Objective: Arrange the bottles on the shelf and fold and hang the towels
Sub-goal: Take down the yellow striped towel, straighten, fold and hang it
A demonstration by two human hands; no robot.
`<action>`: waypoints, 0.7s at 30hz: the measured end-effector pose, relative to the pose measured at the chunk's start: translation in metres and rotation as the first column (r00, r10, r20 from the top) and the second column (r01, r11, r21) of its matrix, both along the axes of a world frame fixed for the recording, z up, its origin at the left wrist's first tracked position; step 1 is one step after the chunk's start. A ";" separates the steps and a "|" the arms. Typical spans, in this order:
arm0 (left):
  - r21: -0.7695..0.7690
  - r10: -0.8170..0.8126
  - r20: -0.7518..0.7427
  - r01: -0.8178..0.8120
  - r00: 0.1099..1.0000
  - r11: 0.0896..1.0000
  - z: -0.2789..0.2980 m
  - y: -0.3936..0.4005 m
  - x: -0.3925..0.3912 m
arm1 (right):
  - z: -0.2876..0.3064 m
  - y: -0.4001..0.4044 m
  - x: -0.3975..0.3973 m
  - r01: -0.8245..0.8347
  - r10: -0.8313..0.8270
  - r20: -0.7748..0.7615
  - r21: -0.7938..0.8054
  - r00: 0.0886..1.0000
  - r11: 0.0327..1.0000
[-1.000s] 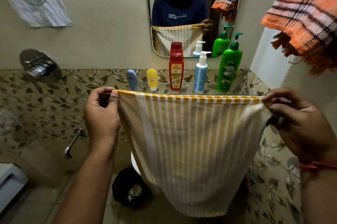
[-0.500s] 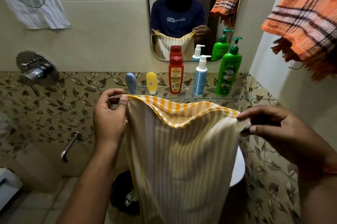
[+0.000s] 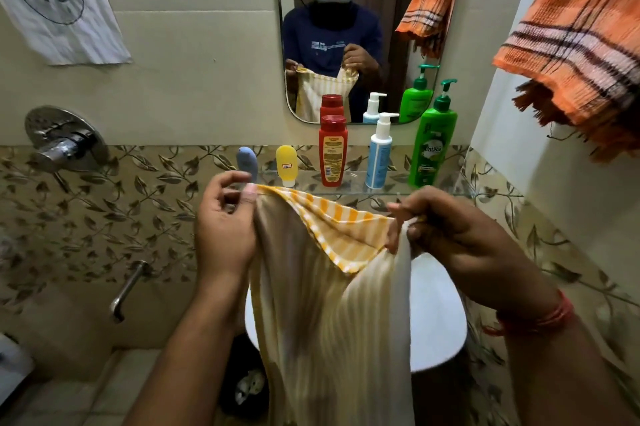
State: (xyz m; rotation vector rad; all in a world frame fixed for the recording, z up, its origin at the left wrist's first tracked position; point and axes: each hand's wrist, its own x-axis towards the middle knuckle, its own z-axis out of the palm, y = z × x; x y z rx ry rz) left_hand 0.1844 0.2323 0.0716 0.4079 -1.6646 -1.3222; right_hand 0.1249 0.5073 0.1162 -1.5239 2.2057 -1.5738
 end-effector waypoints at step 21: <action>0.125 0.203 -0.057 -0.195 0.978 0.973 -0.009 -0.041 0.003 | -0.040 0.026 -0.035 0.489 -0.430 -0.254 0.254 0.866 0.834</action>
